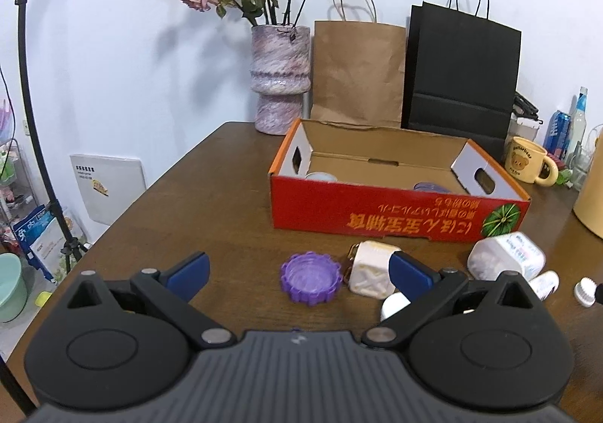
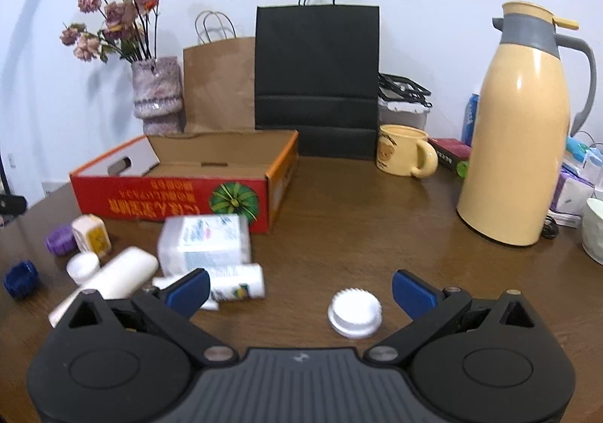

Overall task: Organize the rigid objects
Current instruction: 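Move both grippers back from the box toward the caps on the table, then grasp the white ridged cap with the right gripper while the left gripper grasps the blue ridged cap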

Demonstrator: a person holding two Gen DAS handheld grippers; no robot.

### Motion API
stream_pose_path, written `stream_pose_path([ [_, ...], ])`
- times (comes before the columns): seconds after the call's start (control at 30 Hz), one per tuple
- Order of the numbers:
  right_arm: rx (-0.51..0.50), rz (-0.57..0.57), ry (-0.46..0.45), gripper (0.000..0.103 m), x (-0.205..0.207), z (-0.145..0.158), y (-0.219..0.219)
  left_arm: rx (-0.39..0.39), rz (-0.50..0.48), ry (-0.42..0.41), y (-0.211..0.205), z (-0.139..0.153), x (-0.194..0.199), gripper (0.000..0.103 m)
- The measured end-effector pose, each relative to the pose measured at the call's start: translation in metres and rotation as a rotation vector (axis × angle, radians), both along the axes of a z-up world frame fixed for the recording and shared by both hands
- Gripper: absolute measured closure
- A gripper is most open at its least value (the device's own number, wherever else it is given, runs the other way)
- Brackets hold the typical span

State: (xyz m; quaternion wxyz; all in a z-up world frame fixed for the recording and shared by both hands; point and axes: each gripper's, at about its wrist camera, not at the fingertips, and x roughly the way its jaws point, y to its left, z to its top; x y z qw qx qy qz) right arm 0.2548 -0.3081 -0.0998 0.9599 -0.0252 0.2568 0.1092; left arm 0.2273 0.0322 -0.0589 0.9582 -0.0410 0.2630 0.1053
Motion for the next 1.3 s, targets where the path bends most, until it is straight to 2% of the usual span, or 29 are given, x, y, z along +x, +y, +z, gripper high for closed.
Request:
stream_pose_path([
  [0.37,-0.035,0.012,0.056,0.0,0.002,-0.019,-0.029,-0.011,0.029,0.02,0.003,-0.02,-0.013,0.0],
  [0.7,-0.071,0.047,0.095,0.002,0.017,-0.033,-0.024,-0.038,0.072,0.032,0.008,-0.029,-0.014,0.0],
  [0.87,-0.081,0.03,0.129,0.017,0.04,-0.039,-0.024,-0.045,0.09,0.032,0.013,-0.03,-0.013,0.0],
  [0.97,-0.049,0.032,0.141,0.032,0.049,-0.042,-0.025,-0.049,0.096,0.037,0.014,-0.032,-0.012,0.0],
  [1.0,-0.031,0.035,0.145,0.045,0.052,-0.043,-0.027,-0.05,0.099,0.038,0.014,-0.032,-0.011,0.0],
  [1.03,-0.018,0.037,0.14,0.063,0.053,-0.042,-0.027,-0.049,0.1,0.039,0.014,-0.032,-0.012,0.0],
  [1.3,-0.02,0.034,0.073,0.064,0.044,-0.037,-0.026,-0.047,0.097,0.046,0.015,-0.036,-0.009,0.0],
])
